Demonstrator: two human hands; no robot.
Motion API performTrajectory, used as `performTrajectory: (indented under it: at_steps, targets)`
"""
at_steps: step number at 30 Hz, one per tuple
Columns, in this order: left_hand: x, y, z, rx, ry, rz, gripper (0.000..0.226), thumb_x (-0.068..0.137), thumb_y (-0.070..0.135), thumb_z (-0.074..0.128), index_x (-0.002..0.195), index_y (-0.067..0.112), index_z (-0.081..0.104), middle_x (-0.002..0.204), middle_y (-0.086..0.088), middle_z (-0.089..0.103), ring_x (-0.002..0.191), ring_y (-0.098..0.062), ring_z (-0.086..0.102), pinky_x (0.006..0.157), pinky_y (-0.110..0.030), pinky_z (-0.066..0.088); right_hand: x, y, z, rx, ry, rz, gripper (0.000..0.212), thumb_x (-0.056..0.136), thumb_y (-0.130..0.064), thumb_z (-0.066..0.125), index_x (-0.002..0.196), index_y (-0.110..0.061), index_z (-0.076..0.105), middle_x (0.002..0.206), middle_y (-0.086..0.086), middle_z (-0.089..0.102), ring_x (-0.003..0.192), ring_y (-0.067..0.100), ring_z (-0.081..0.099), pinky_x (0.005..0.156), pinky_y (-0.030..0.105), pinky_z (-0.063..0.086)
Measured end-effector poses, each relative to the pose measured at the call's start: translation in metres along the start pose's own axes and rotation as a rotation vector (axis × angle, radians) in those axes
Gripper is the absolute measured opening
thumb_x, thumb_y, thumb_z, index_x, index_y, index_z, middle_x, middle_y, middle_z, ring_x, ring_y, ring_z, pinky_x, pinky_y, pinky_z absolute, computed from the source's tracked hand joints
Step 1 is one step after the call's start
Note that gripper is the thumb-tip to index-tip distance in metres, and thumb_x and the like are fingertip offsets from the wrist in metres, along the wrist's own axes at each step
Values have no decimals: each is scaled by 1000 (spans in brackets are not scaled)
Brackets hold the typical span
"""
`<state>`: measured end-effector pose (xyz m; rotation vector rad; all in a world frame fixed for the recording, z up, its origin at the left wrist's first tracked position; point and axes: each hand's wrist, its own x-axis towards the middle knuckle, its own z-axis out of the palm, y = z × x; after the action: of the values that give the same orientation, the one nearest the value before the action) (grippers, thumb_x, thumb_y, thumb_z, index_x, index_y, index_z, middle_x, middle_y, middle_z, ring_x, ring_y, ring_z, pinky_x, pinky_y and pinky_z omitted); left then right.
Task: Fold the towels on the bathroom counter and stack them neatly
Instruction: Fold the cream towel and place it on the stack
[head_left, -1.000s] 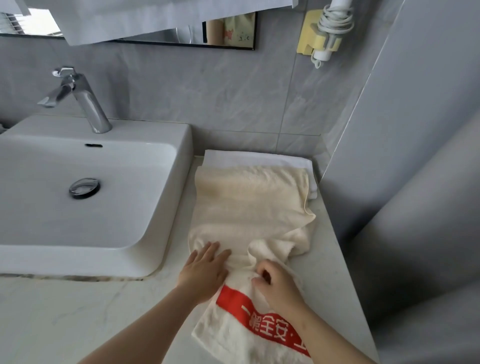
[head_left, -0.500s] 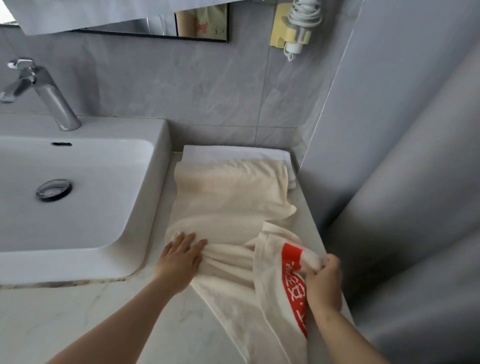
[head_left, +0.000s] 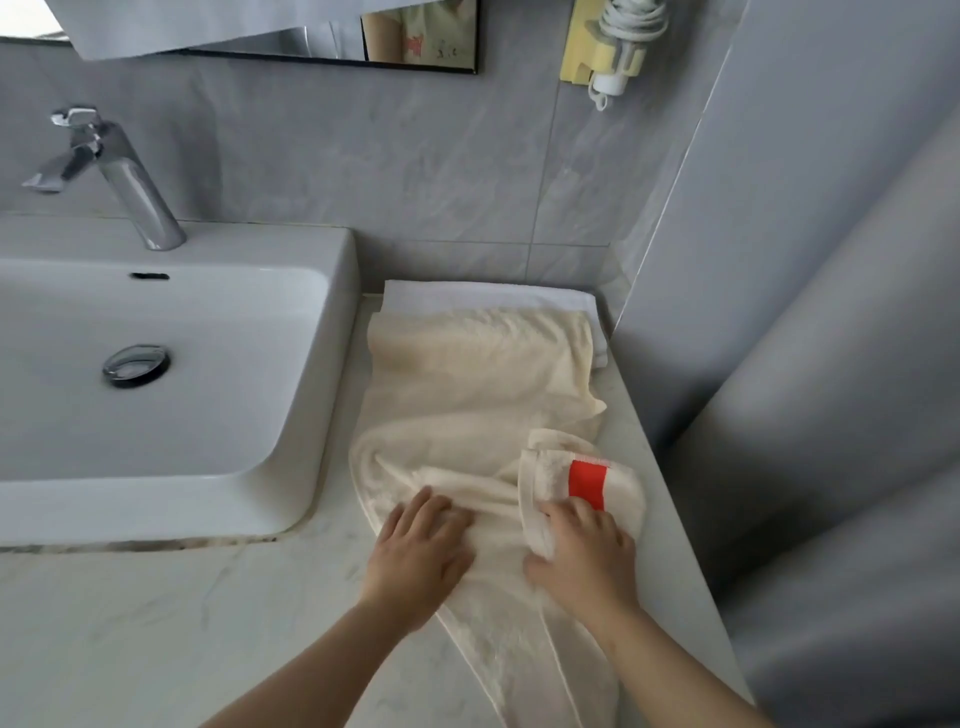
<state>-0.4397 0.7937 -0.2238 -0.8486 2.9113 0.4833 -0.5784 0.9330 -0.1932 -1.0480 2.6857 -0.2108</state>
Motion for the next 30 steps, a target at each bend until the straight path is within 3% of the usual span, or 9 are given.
performTrajectory:
  at_steps: [3, 5, 8, 12, 15, 18, 21, 24, 30]
  targets:
    - [3, -18, -5, 55, -19, -21, 83, 71, 63, -7, 145, 41, 25, 156, 8, 17, 147, -17, 7, 116, -31, -6, -2, -1, 1, 243, 209, 94, 7, 86, -24, 57, 93, -23, 54, 89, -8, 57, 83, 13, 55, 78, 29, 47]
    - [6, -28, -9, 59, -31, -45, 91, 62, 61, -17, 147, 44, 13, 158, 11, 4, 146, -14, -5, 116, -33, -7, -3, -3, -4, 550, 242, 262, 5, 88, -15, 52, 84, -17, 52, 78, -2, 57, 68, 15, 54, 62, 29, 47]
    - [8, -40, -16, 70, -65, -70, 91, 62, 59, -18, 145, 45, 17, 158, 13, 5, 146, -13, -4, 117, -35, -3, -3, -7, -12, 841, 210, 439, 12, 88, -14, 48, 100, -14, 51, 82, 1, 56, 69, 15, 53, 54, 26, 37]
    - [11, -42, -28, 52, -70, -80, 45, 101, 37, 16, 145, 42, 24, 158, 10, 8, 146, -13, -2, 118, -36, -1, -11, -13, -6, 823, 150, 474, 15, 89, -28, 50, 100, -18, 52, 81, -4, 55, 72, 13, 53, 63, 29, 40]
    - [12, -31, -30, 24, -42, -72, 48, 100, 17, 29, 144, 35, 29, 158, 8, 12, 146, -11, 0, 118, -37, 0, -16, -17, -3, 893, 157, 512, 21, 92, -34, 47, 102, -18, 56, 84, -4, 56, 78, 16, 55, 71, 32, 44]
    - [6, -18, -21, -74, 86, 9, 43, 94, 16, 33, 134, 29, 47, 152, 5, 29, 144, -15, 17, 114, -33, 12, -20, -16, -2, 1040, 158, 582, 22, 93, -28, 44, 99, -14, 59, 91, 3, 59, 83, 21, 58, 73, 35, 50]
    - [-7, -7, -18, -121, 124, 40, 36, 89, 19, 43, 119, 26, 63, 136, 4, 51, 130, -22, 43, 108, -37, 27, -26, -16, 1, 1112, 192, 642, 15, 90, -20, 46, 87, -14, 60, 92, 9, 62, 85, 27, 60, 78, 42, 54]
    - [-16, -1, -18, -86, 301, 32, 21, 74, 14, 69, 91, 26, 73, 98, 4, 67, 94, -26, 65, 84, -42, 47, -31, -17, 3, 1132, 233, 635, 14, 89, -15, 48, 78, -12, 57, 87, 10, 61, 77, 24, 58, 64, 31, 47]
    - [-48, 34, -15, -250, 67, 97, 39, 96, 48, 38, 131, 34, 49, 138, 12, 44, 127, -10, 39, 108, -27, 23, -47, -10, -3, 1377, 199, 636, 6, 85, -6, 51, 88, -9, 55, 86, 12, 60, 73, 27, 59, 57, 30, 46]
